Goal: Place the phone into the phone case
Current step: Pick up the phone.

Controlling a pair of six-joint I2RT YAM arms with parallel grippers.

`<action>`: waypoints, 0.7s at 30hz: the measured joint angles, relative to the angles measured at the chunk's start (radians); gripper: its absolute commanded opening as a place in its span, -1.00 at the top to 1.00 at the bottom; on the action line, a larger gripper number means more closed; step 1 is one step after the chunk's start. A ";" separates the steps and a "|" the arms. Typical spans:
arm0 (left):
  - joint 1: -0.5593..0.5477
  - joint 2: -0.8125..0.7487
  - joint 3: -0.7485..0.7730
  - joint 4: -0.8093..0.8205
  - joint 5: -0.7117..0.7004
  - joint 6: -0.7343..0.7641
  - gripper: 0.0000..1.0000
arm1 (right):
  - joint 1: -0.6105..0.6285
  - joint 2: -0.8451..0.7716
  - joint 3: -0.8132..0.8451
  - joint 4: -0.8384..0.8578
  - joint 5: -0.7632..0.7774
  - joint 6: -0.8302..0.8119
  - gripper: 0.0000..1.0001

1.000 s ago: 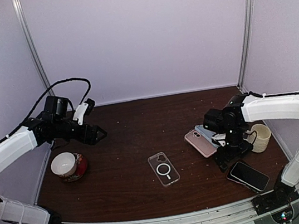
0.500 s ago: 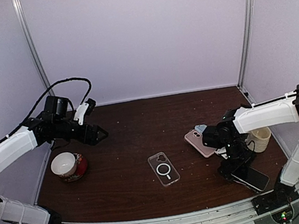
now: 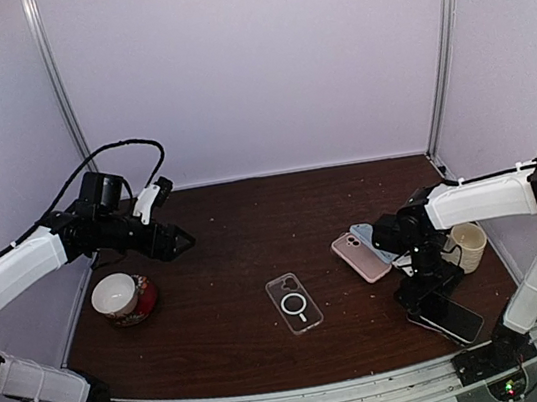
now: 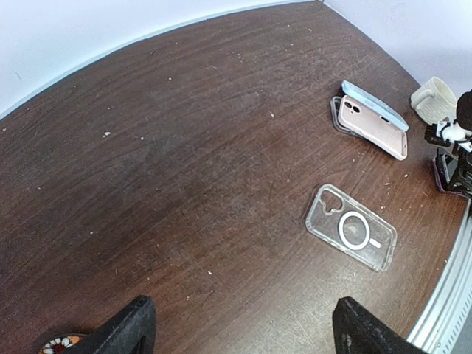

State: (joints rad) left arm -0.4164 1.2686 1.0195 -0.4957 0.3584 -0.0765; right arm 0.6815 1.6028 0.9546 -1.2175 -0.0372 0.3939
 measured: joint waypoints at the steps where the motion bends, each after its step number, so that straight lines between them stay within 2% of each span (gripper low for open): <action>1: 0.000 0.000 0.000 0.000 0.002 0.000 -0.74 | -0.005 0.000 0.000 0.002 -0.006 -0.003 -0.99; 11: 0.000 0.000 0.000 0.000 0.017 0.000 -0.74 | -0.040 0.029 -0.001 0.014 -0.061 -0.044 -0.99; 21: 0.000 0.000 0.000 0.001 0.027 0.000 -0.74 | -0.041 0.042 0.004 -0.001 -0.086 -0.081 -0.71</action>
State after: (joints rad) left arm -0.4164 1.2686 1.0191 -0.4950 0.3851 -0.0761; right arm 0.6407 1.6444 0.9588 -1.2186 -0.1234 0.3130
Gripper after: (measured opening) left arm 0.868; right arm 0.894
